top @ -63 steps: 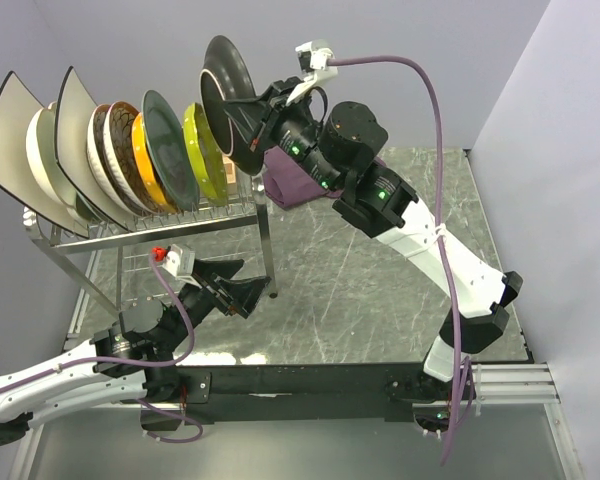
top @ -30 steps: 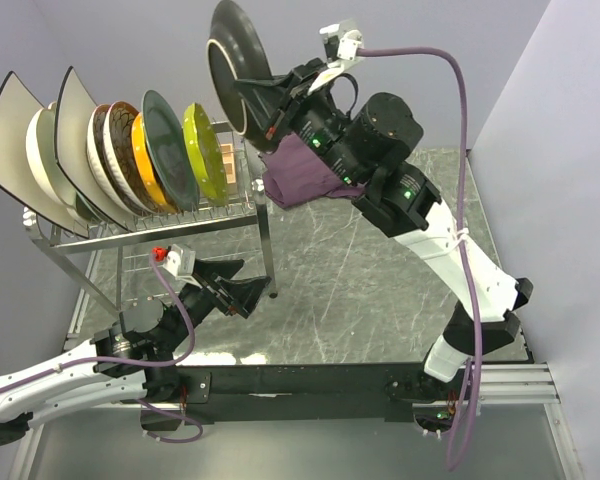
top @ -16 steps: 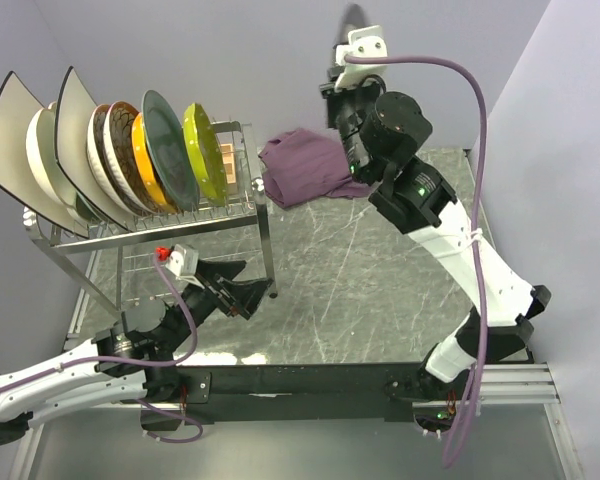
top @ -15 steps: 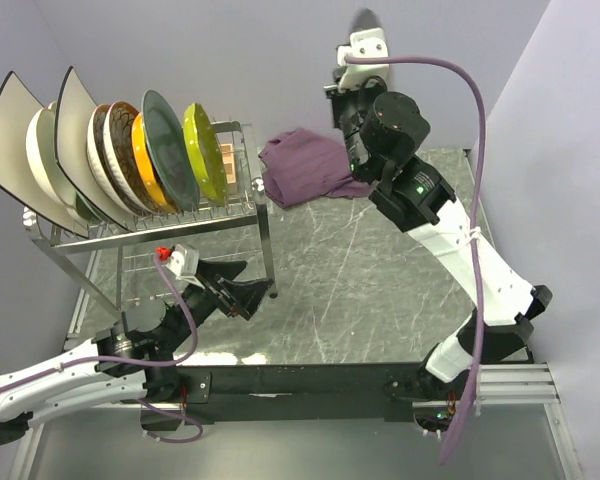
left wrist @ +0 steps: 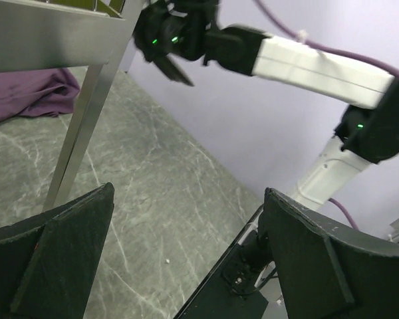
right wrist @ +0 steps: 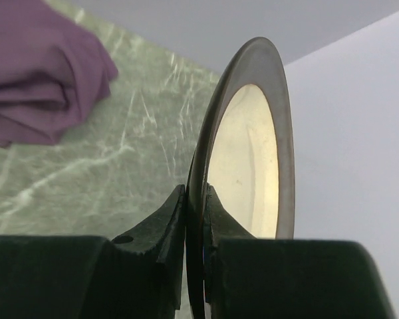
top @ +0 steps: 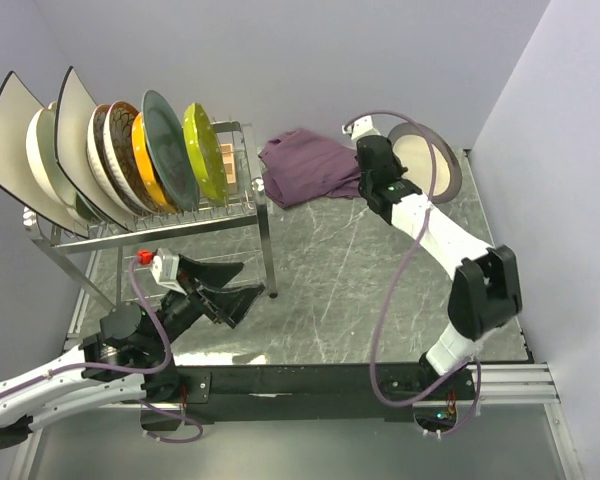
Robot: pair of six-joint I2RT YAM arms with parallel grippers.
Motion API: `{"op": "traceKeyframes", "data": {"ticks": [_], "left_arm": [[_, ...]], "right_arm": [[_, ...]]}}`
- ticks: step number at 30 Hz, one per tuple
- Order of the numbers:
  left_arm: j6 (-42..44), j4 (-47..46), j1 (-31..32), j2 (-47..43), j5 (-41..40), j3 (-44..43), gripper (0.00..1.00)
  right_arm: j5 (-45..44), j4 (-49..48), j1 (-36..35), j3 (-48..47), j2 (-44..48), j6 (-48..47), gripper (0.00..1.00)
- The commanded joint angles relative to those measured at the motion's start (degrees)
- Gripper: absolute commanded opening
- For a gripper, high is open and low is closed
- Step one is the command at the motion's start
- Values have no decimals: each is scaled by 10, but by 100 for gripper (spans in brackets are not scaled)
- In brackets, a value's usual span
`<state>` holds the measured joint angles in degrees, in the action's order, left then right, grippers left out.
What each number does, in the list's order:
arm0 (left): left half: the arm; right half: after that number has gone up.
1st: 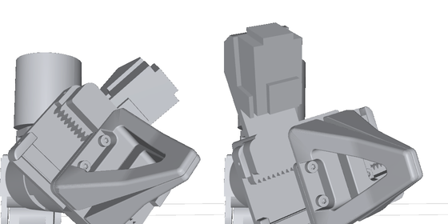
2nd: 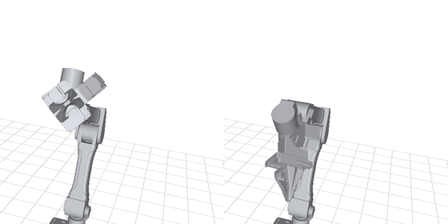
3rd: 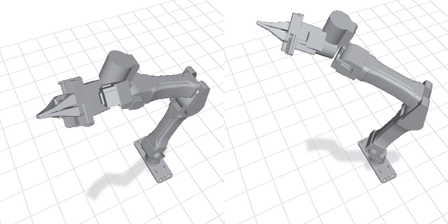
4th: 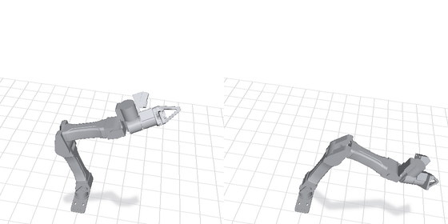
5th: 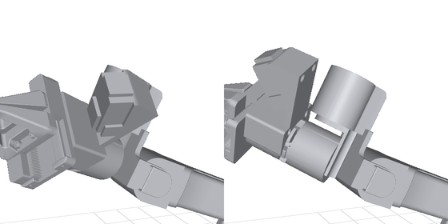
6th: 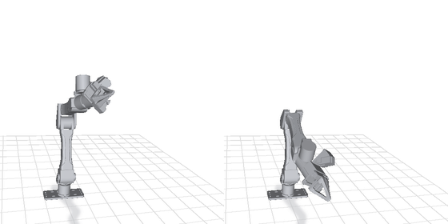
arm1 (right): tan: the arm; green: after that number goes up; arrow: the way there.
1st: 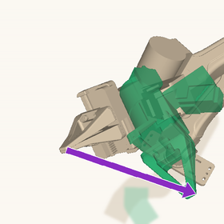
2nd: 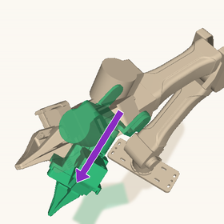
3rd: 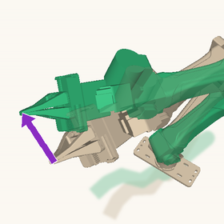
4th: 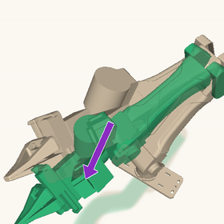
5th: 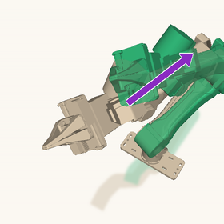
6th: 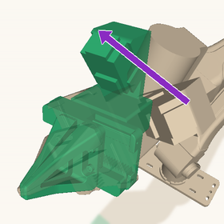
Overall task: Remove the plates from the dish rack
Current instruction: Place the plate at the corner of the board.
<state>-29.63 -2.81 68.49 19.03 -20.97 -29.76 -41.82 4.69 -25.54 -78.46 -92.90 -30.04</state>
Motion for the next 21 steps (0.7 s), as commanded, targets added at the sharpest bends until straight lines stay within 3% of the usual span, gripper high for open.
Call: {"op": "traceKeyframes", "data": {"ticks": [1, 5, 11, 21], "left_arm": [[-7, -28, 2, -7, 26, 6, 99], [-10, -28, 2, 9, 31, 1, 99], [-19, -54, 2, 29, 88, 6, 99], [-24, -48, 2, 30, 88, 4, 100]], "right_arm": [[28, -132, 33, -3, -23, -116, 0], [29, -209, 57, 9, -94, -211, 0], [53, -254, 104, -29, -200, -243, 0], [108, -286, 162, -104, -322, -294, 0]]}}
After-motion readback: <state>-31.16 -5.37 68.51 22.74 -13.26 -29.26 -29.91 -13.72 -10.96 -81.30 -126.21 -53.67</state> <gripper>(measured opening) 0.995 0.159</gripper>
